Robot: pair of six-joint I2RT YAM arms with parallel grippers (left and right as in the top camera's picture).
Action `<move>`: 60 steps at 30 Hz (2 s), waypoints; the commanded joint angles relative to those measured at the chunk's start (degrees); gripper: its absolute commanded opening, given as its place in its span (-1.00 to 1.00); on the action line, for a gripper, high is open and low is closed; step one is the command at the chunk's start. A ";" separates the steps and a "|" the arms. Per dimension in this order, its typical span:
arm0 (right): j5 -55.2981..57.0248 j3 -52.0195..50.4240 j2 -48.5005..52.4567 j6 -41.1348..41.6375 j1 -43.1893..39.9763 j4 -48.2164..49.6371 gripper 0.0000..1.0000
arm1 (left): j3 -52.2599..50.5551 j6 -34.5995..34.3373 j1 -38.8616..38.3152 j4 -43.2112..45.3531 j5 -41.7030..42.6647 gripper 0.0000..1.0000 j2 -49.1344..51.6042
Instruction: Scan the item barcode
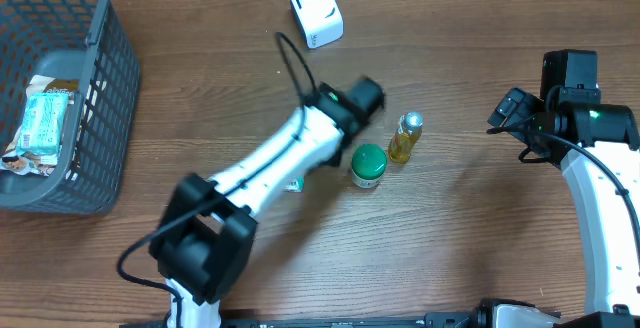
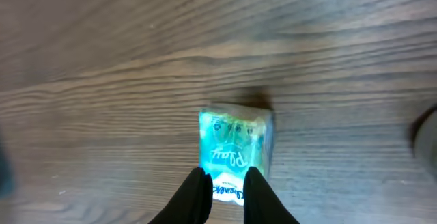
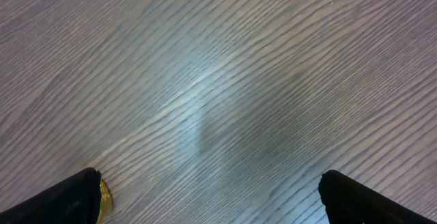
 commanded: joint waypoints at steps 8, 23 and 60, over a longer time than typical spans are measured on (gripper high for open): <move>0.37 0.63 0.09 0.42 -0.07 0.13 1.00 | -5.99 13.92 14.21 1.75 26.75 -0.60 -1.07; 0.37 0.63 0.09 0.42 -0.07 0.13 1.00 | -19.47 16.41 15.47 15.54 29.88 -0.47 -1.05; 0.37 0.63 0.09 0.42 -0.07 0.13 1.00 | -17.33 -1.84 -19.28 10.69 -21.29 -0.88 2.03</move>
